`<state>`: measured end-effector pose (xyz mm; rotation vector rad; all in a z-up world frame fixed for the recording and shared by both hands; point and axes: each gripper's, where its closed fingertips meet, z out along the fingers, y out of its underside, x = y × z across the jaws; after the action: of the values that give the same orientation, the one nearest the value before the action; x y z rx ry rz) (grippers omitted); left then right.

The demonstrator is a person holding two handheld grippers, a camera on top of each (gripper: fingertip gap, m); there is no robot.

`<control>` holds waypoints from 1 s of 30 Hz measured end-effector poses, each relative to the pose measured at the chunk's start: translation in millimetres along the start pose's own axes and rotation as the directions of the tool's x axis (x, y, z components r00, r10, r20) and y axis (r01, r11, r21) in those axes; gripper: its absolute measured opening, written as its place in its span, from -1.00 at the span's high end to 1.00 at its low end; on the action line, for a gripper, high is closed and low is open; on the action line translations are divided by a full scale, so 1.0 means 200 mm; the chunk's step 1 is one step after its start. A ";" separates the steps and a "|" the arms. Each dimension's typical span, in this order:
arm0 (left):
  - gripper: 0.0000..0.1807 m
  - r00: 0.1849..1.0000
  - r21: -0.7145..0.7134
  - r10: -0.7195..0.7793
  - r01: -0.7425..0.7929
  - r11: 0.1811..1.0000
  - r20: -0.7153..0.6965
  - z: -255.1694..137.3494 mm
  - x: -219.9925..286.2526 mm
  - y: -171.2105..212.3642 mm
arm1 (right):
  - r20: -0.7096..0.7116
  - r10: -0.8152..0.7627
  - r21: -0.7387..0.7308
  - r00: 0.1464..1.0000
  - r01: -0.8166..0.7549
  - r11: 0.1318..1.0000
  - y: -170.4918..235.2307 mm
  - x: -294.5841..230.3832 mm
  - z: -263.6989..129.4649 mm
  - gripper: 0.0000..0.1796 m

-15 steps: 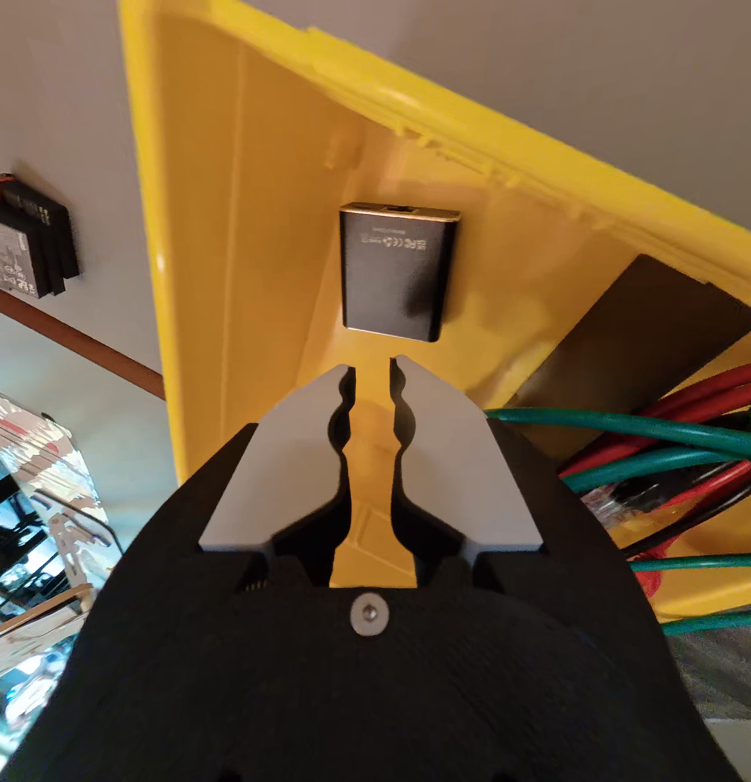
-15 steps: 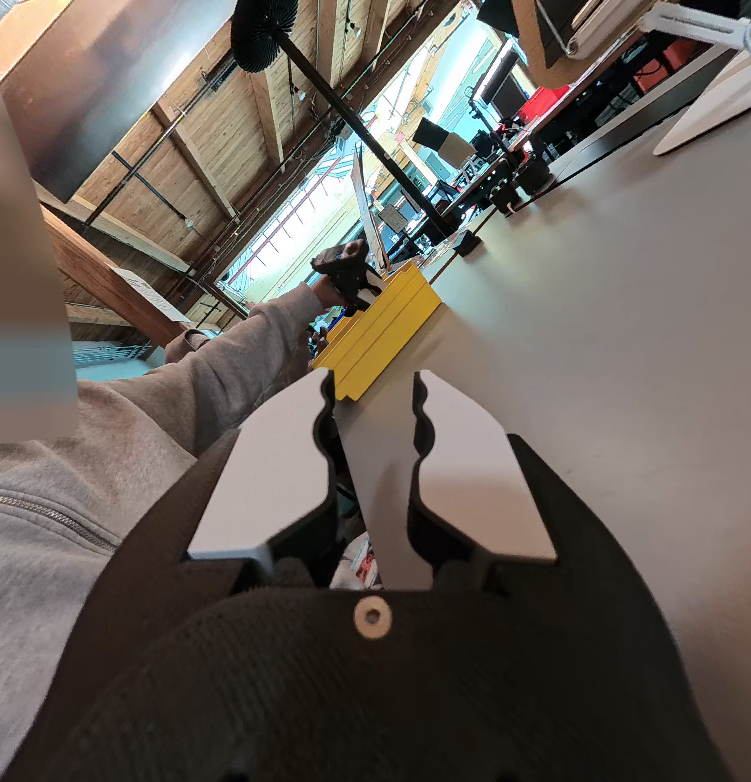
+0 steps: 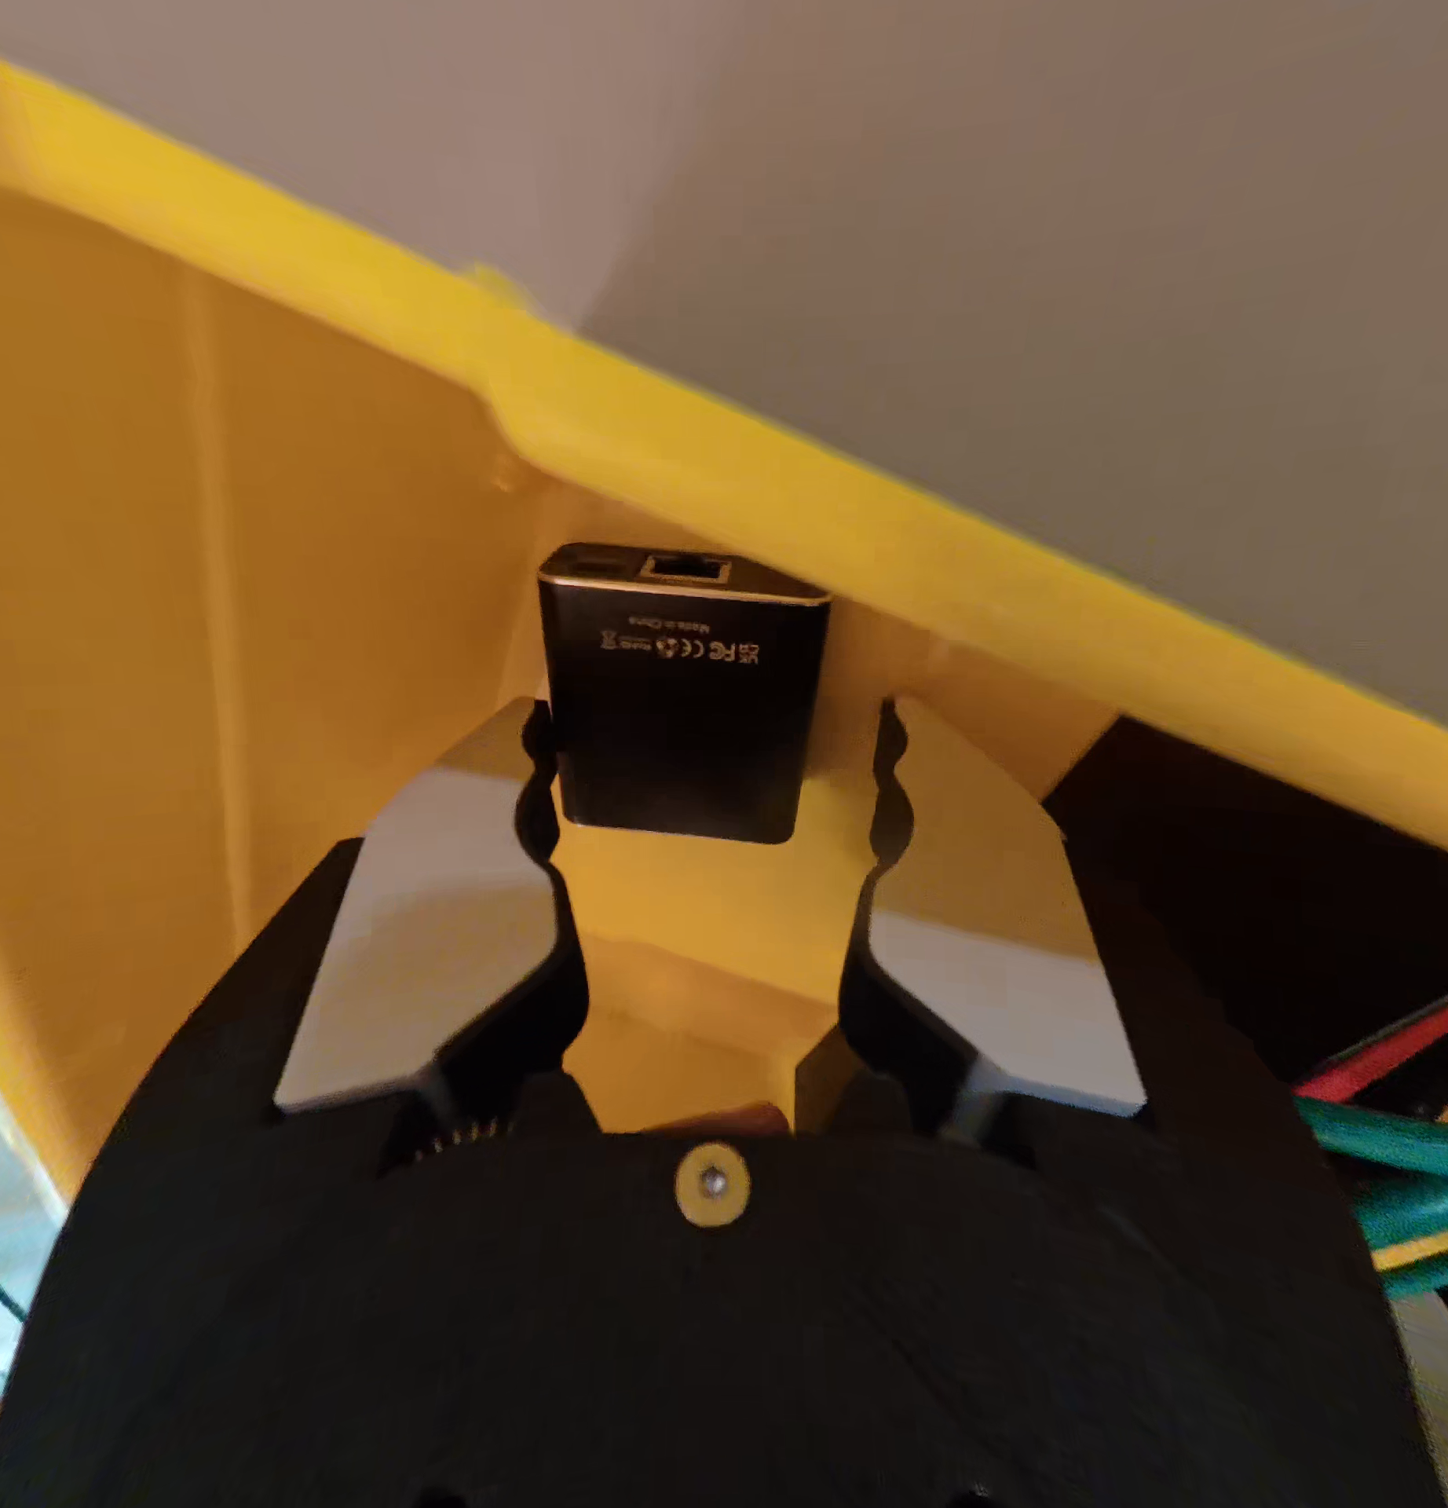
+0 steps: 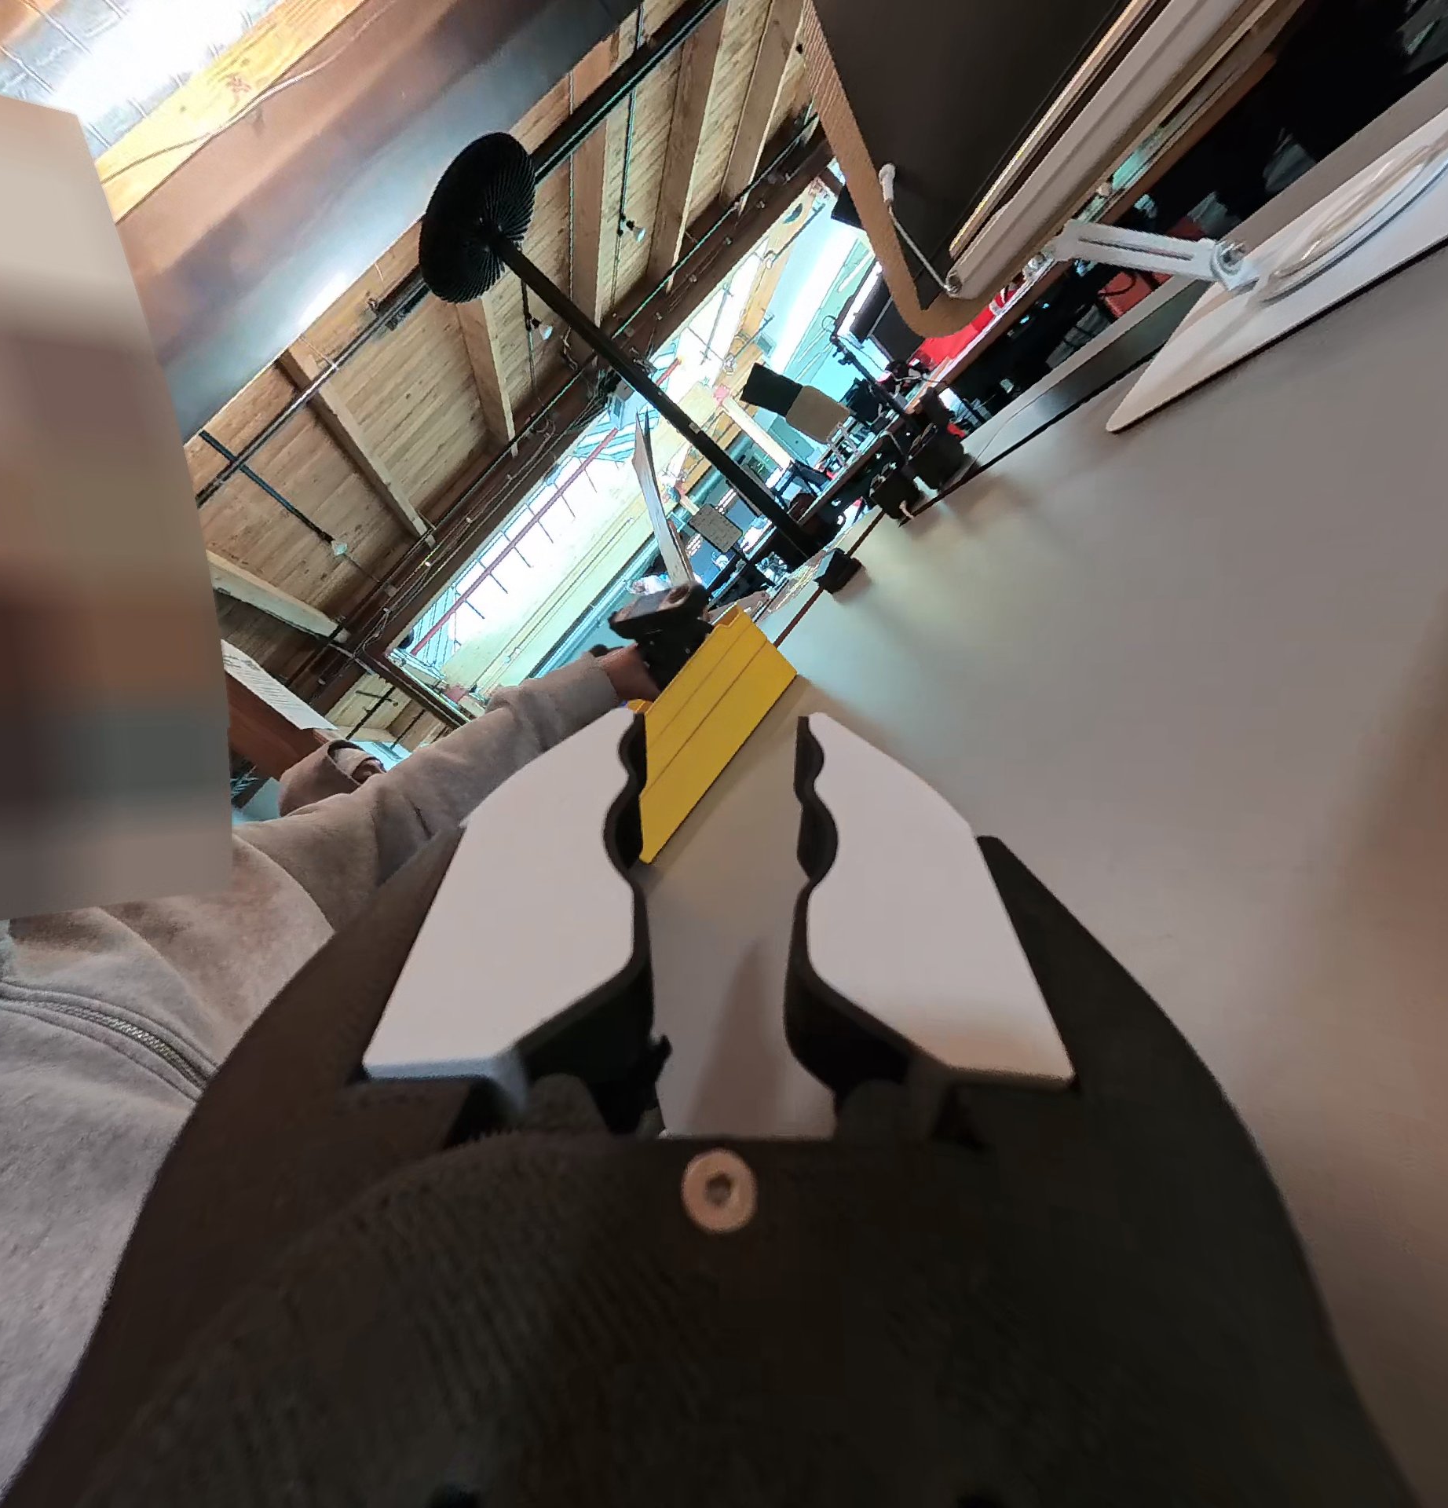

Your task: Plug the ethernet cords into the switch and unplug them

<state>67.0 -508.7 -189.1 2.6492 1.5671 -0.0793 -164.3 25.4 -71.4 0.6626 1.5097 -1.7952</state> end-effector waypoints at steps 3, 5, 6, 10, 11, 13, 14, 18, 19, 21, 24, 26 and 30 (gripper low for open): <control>0.32 0.998 -0.018 0.024 -0.023 1.000 0.052 -0.02 -0.03 0.00 | -0.007 -0.014 -0.006 1.000 0.014 1.000 0.00 0.00 0.01 0.61; 0.32 0.995 0.000 0.018 -0.018 1.000 0.095 -0.08 -0.04 -0.01 | -0.007 -0.018 -0.013 1.000 0.018 1.000 0.01 0.00 0.01 0.62; 0.33 0.993 0.030 0.001 -0.005 1.000 0.120 -0.13 -0.06 -0.01 | -0.004 -0.016 -0.014 1.000 0.016 1.000 0.01 0.00 0.01 0.62; 0.33 0.959 0.191 -0.080 0.028 0.981 0.273 -0.46 -0.10 -0.02 | 0.029 0.006 -0.017 1.000 -0.006 1.000 0.02 -0.03 0.02 0.62; 0.33 0.948 0.250 -0.104 0.027 0.968 0.301 -0.56 -0.09 -0.04 | 0.039 0.011 -0.023 0.999 -0.010 1.000 0.03 -0.04 0.03 0.62; 0.33 0.933 0.398 -0.155 0.014 0.917 0.325 -0.76 -0.01 -0.11 | 0.057 0.008 -0.049 0.998 -0.006 0.999 0.05 -0.06 0.04 0.62; 0.33 0.931 0.478 -0.172 -0.003 0.878 0.322 -0.85 0.05 -0.16 | 0.066 0.003 -0.071 0.998 0.002 0.997 0.08 -0.07 0.05 0.62; 0.33 0.925 0.701 -0.167 -0.132 0.701 0.341 -1.13 0.41 -0.44 | 0.130 -0.008 -0.197 0.991 0.033 0.980 0.22 -0.16 0.12 0.62; 0.33 0.923 0.740 -0.163 -0.163 0.653 0.348 -1.17 0.51 -0.52 | 0.147 -0.010 -0.227 0.989 0.044 0.973 0.26 -0.18 0.13 0.63; 0.33 0.920 0.798 -0.171 -0.201 0.568 0.353 -1.22 0.70 -0.67 | 0.178 -0.025 -0.275 0.984 0.074 0.959 0.33 -0.24 0.15 0.63; 0.33 0.932 0.855 -0.156 -0.221 0.469 0.326 -1.16 0.98 -0.90 | 0.203 -0.082 -0.309 0.976 0.143 0.940 0.40 -0.31 0.15 0.63; 0.33 0.959 0.887 -0.101 -0.200 0.416 0.263 -1.06 1.19 -1.06 | 0.210 -0.129 -0.315 0.969 0.192 0.930 0.44 -0.35 0.15 0.61; 0.33 0.990 0.935 -0.015 -0.127 0.332 0.140 -0.82 1.54 -1.38 | 0.213 -0.205 -0.326 0.955 0.267 0.907 0.51 -0.40 0.16 0.51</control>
<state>-24.5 -94.3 -57.5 3.3060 1.6564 -1.6505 -33.3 -0.7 -68.8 0.1451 1.7880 -1.6407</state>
